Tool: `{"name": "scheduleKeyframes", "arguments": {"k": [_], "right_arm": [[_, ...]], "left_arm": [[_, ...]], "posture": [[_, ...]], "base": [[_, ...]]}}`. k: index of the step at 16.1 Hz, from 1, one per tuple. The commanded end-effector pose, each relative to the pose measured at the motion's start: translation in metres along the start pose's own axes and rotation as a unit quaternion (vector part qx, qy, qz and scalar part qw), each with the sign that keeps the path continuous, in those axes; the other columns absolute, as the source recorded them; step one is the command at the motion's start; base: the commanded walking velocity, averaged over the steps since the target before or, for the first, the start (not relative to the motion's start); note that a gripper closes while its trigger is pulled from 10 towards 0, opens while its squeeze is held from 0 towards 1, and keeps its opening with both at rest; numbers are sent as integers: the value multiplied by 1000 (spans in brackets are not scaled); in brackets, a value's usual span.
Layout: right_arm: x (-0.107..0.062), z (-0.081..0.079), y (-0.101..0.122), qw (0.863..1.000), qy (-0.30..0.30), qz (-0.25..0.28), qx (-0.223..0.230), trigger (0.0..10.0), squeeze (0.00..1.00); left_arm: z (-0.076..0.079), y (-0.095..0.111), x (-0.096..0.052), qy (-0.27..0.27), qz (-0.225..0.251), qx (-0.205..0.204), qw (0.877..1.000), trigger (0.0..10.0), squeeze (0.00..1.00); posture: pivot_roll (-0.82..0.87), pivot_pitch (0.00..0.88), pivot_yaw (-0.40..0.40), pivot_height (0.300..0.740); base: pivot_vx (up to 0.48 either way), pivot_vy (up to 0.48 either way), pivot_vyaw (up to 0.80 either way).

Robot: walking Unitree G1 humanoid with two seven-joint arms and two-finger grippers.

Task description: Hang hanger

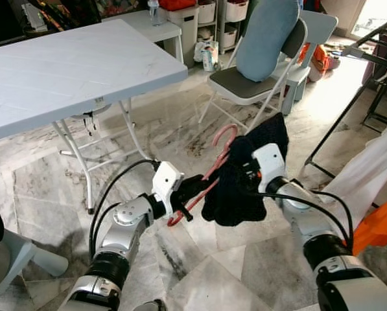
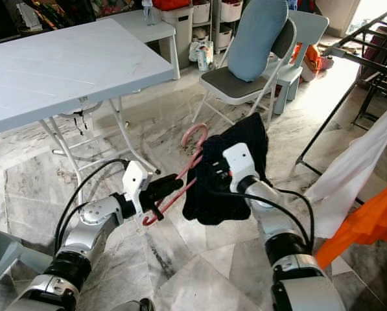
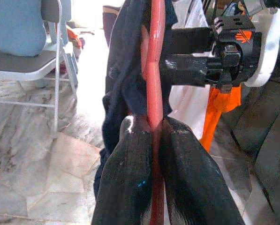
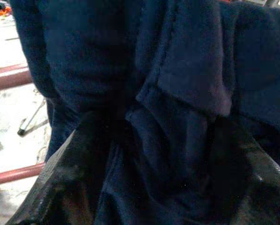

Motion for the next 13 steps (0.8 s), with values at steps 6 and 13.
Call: {"name": "scheduleKeyframes", "arguments": {"k": [6, 13], "right_arm": [[-2, 11, -2, 1000, -11, -4, 22, 0, 0], [2, 5, 0, 999, -6, -1, 32, 0, 0]], "left_arm": [[-16, 22, -2, 28, 25, 26, 999, 1020, 0], [-7, 18, -2, 7, 24, 21, 999, 314, 0]], "posture": [[-144, 0, 49, 740], [-138, 0, 42, 740]], "base": [[0, 0, 0], [0, 0, 0]]}}
Point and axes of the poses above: a point about 5 cm out from each wrist's last joint towards the gripper, its own x axis pointing out of the wrist towards the gripper, its own y axis along the axis of the wrist's last joint, z = x × y, the point moved 6 cm from there along x, pointing out of the wrist towards the gripper, and after that the axes turned 6 degrees about -x, right-handed, at the moved point
